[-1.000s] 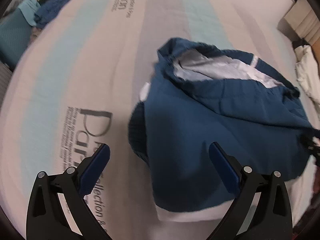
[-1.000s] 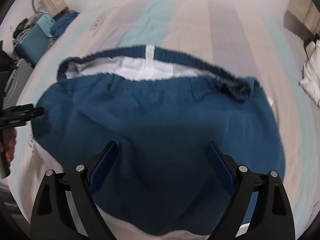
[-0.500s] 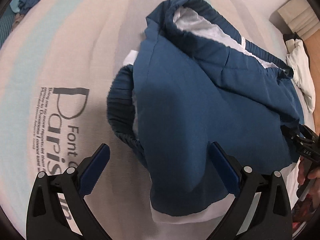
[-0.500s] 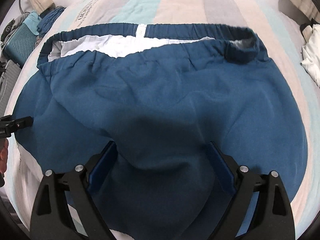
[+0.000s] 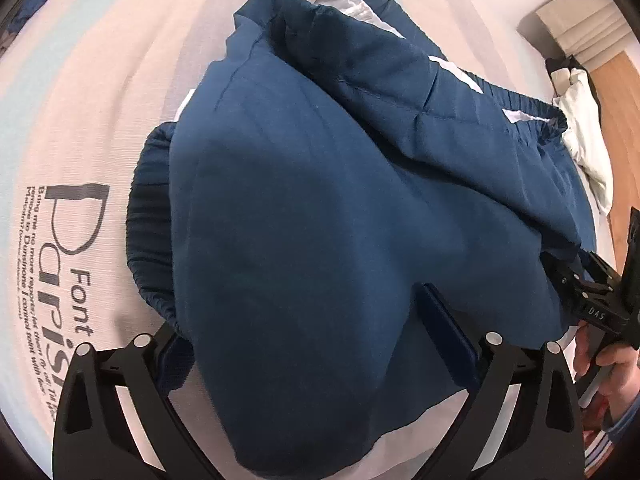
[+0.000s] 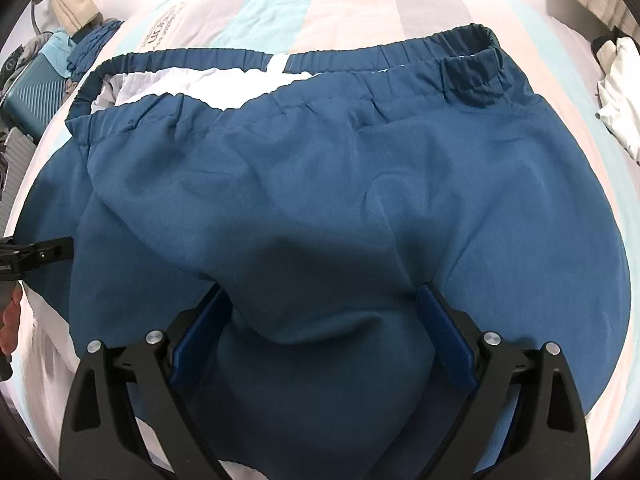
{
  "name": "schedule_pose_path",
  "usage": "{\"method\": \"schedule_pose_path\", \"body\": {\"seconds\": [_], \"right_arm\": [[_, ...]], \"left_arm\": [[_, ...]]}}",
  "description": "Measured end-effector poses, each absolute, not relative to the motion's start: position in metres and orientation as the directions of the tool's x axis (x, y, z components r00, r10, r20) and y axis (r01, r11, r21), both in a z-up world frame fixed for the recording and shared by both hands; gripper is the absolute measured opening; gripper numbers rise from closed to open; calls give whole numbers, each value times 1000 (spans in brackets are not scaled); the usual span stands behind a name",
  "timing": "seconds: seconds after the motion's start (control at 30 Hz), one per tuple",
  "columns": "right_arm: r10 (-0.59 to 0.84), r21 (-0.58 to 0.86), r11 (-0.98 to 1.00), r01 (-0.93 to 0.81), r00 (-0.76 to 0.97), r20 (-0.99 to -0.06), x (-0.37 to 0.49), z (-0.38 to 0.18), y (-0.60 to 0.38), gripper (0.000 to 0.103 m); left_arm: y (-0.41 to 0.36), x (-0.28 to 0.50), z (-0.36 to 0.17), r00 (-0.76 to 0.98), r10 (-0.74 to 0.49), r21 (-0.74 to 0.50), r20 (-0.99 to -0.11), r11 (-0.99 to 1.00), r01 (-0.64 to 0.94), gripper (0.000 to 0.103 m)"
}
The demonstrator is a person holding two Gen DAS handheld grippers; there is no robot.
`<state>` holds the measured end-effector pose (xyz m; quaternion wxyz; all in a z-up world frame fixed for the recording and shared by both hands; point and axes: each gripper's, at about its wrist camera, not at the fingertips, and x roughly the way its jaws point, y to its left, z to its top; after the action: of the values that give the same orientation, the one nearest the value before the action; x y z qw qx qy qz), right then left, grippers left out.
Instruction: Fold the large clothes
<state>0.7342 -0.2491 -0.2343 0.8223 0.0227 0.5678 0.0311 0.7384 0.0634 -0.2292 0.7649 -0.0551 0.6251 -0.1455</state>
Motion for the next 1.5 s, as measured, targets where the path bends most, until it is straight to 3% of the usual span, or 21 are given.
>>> {"method": "schedule_pose_path", "body": {"seconds": [0.17, 0.3, 0.43, 0.6, 1.0, 1.5], "right_arm": [[85, 81, 996, -26, 358, -930, 731, -234, -252, 90], [88, 83, 996, -29, 364, -927, 727, -233, -252, 91], [89, 85, 996, -29, 372, -924, 725, -233, -251, 91], [92, 90, 996, -24, 376, -922, 724, -233, -253, 91], [88, 83, 996, -29, 389, -917, 721, -232, -254, 90], [58, 87, 996, 26, 550, -833, 657, -161, -323, 90]], "left_arm": [[72, 741, -229, 161, -360, -343, -919, 931, 126, 60], [71, 741, -227, 155, -392, -373, -907, 917, 139, 28], [67, 738, -221, 175, -381, -358, -908, 921, 150, 16], [47, 735, -204, 216, -372, -340, -903, 925, 172, 10], [-12, 729, -138, 261, -450, -373, -854, 879, 297, 9], [-94, 707, -79, 299, -500, -330, -813, 818, 471, 9]]}}
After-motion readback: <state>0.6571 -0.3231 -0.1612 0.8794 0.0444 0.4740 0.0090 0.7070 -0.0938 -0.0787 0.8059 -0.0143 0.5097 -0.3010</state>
